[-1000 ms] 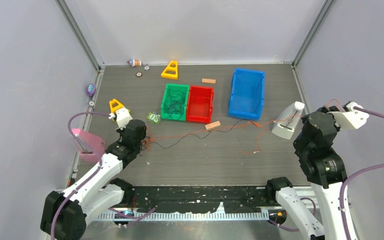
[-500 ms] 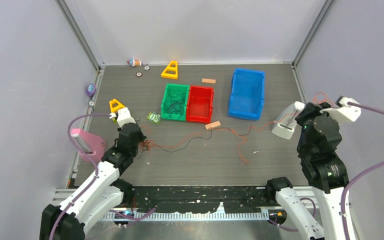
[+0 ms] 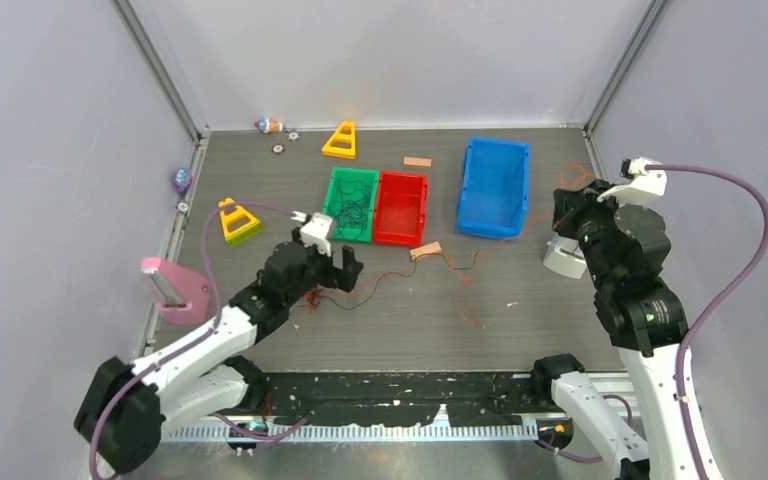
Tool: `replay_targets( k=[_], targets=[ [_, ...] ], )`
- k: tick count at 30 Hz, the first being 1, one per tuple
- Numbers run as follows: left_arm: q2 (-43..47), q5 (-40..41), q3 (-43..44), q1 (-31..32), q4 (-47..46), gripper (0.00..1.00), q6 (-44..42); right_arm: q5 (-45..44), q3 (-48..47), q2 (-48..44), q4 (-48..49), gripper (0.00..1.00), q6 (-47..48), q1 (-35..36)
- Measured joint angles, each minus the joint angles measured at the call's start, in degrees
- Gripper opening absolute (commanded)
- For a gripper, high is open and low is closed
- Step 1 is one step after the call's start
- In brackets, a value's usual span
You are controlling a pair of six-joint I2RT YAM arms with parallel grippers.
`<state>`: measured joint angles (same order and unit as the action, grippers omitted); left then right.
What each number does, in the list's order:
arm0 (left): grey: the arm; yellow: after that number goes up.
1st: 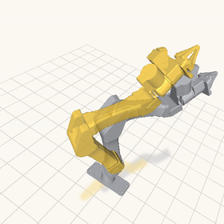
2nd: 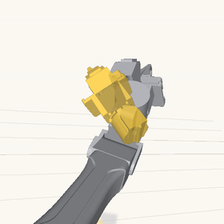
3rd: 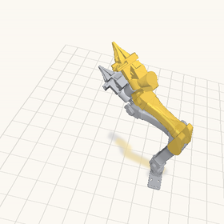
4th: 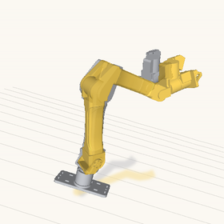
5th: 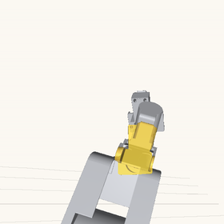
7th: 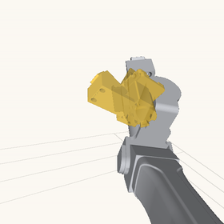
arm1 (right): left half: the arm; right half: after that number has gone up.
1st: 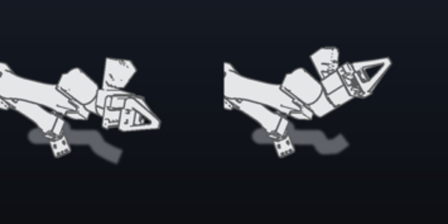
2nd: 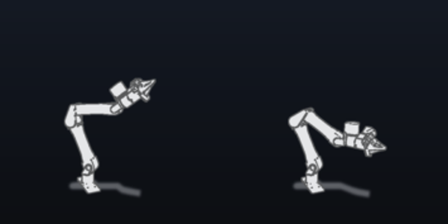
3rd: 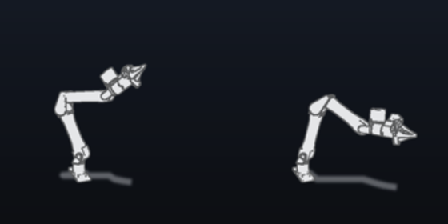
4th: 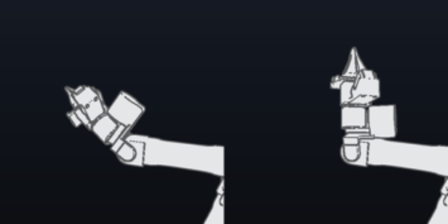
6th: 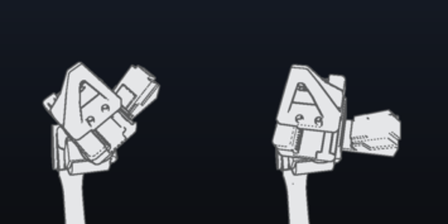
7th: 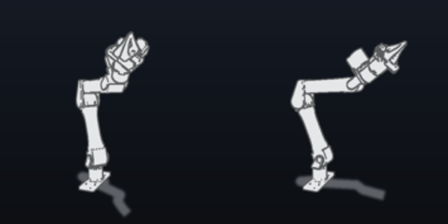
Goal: Untangle the cables
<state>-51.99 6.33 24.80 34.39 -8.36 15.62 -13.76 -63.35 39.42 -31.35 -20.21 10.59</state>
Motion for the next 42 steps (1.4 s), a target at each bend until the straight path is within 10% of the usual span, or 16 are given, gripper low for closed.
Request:
replay_targets(
  k=[17,21,24,27,33,42],
  targets=[
    [-34.16,-25.00,23.41,7.06,8.20,0.78,-8.57,7.80,-0.20,1.09,0.07,0.05,0.22,0.00],
    [-40.68,-23.67,28.89,7.06,14.32,0.47,-8.61,7.98,-0.20,1.07,0.07,0.05,0.22,0.00],
    [-44.13,-22.34,32.15,7.06,18.80,0.00,-8.50,7.91,-0.20,1.07,0.07,0.05,0.22,0.00],
    [-45.59,-20.63,33.88,7.06,22.05,0.00,-9.11,6.91,-0.20,1.07,0.04,0.05,0.15,0.00],
    [-34.64,-3.56,24.74,5.70,20.31,0.00,-5.11,-6.84,0.22,-0.63,-1.29,0.05,-2.21,0.00],
    [-5.03,16.00,3.61,-14.08,14.73,0.00,12.52,-34.91,3.28,-8.76,-5.35,0.05,-8.83,0.00]
  ],
)
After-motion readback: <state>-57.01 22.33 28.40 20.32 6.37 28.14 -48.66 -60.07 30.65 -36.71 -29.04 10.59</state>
